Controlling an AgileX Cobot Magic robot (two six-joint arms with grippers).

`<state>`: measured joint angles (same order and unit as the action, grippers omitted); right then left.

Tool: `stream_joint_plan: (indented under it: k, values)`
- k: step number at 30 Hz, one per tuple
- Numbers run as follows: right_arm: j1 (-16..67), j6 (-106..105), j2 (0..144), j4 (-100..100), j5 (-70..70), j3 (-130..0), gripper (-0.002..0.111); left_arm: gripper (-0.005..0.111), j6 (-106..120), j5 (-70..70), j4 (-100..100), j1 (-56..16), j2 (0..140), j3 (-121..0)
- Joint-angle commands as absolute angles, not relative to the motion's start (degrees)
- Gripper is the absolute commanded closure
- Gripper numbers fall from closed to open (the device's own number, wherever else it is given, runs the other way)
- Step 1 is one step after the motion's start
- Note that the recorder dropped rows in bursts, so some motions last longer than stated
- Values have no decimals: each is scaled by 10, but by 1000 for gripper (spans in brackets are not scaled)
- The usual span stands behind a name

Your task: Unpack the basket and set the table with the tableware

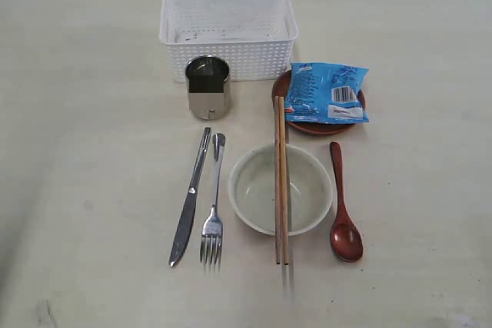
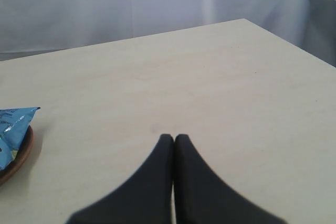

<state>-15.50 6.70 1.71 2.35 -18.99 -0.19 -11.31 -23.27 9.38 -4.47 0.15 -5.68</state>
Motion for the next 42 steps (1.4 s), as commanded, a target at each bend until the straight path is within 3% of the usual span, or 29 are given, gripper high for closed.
stream_joint_plan:
  k: [1, 27, 42]
  values:
    - [-159, 69, 14, 28, -189, 0, 109, 107, -161, -243, 83, -46, 0, -45]
    - [-129, 68, 14, 28, -189, 0, 109, 107, -170, -197, 118, 33, 0, 0]
    - [-125, 68, 14, 28, -189, 0, 109, 107, -170, -197, 118, 34, 0, 0]
